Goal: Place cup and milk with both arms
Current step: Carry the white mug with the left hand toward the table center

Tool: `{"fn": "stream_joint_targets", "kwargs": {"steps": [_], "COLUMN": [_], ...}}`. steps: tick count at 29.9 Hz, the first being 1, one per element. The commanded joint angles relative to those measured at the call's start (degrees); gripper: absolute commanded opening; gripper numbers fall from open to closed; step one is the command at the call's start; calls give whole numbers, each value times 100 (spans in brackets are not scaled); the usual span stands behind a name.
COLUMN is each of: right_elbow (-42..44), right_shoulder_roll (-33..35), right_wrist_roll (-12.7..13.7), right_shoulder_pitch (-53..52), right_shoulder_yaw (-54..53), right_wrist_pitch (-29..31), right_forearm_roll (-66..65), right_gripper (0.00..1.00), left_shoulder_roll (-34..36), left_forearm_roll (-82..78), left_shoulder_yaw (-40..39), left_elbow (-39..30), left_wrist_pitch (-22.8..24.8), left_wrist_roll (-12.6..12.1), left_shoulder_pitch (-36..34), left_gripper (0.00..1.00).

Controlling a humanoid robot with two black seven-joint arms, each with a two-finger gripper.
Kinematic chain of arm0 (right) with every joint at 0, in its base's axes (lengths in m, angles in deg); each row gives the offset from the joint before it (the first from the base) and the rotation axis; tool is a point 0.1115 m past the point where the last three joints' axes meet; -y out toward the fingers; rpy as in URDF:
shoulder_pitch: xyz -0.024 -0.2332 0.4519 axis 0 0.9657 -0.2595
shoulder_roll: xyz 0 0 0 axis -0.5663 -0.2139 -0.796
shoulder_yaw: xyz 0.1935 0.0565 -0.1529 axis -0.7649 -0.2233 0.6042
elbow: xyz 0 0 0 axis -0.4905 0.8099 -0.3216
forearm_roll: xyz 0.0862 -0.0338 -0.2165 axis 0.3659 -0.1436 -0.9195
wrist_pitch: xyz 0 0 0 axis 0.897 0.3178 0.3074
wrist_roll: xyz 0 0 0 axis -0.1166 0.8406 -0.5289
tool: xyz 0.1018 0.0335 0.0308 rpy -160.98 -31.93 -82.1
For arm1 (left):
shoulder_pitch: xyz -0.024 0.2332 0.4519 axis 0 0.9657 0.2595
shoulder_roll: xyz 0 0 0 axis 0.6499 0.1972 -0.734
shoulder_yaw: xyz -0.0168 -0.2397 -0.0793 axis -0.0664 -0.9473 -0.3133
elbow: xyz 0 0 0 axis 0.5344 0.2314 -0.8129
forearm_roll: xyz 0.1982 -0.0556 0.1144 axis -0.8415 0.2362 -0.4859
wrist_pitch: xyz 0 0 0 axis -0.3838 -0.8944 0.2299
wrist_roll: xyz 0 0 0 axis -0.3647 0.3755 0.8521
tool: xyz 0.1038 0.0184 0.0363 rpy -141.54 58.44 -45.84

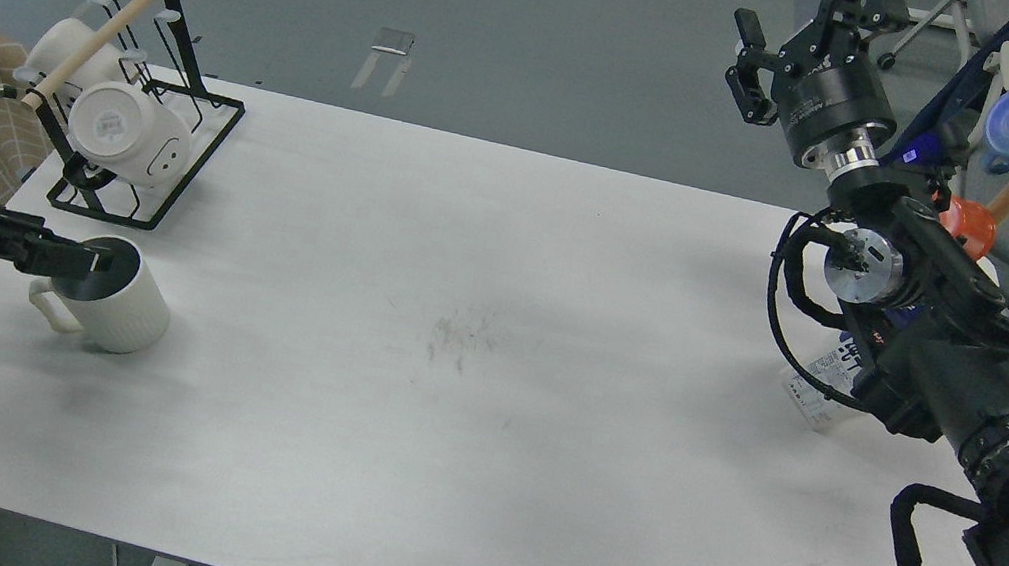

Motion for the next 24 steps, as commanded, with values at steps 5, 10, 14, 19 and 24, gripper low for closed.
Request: {"fn": "stream_joint_targets", "kwargs": {"steps": [5, 10, 14, 19, 24], "right_elbow": [0, 0, 9, 9, 9], "right_shoulder_roll": [0, 0, 0, 0, 0], "right_wrist_roll": [0, 0, 0, 0, 0], "right_shoulder_pitch": [8, 8, 8, 8, 17], "right_shoulder_yaw": [0, 0, 0, 0, 0], "right_wrist_pitch": [0, -9, -9, -18, -9], "right_forearm_roll": [0, 0, 0, 0, 0], "right_gripper": [100, 100, 100, 100, 100], "left_shoulder_roll": [-152, -143, -143, -143, -134], "left_forearm_roll": [16, -1, -1, 16, -54], "left_shoulder_yaw": [0, 8, 9, 9, 9], "left_elbow": [222, 222, 222, 222, 213], "left_wrist_pitch": [-26, -26, -26, -26, -184], "left_wrist_roll": [0, 0, 0, 0, 0], "left_shoulder_pitch": [-1, 34, 43, 17, 34], "left_gripper": [91, 57, 51, 31, 0]}}
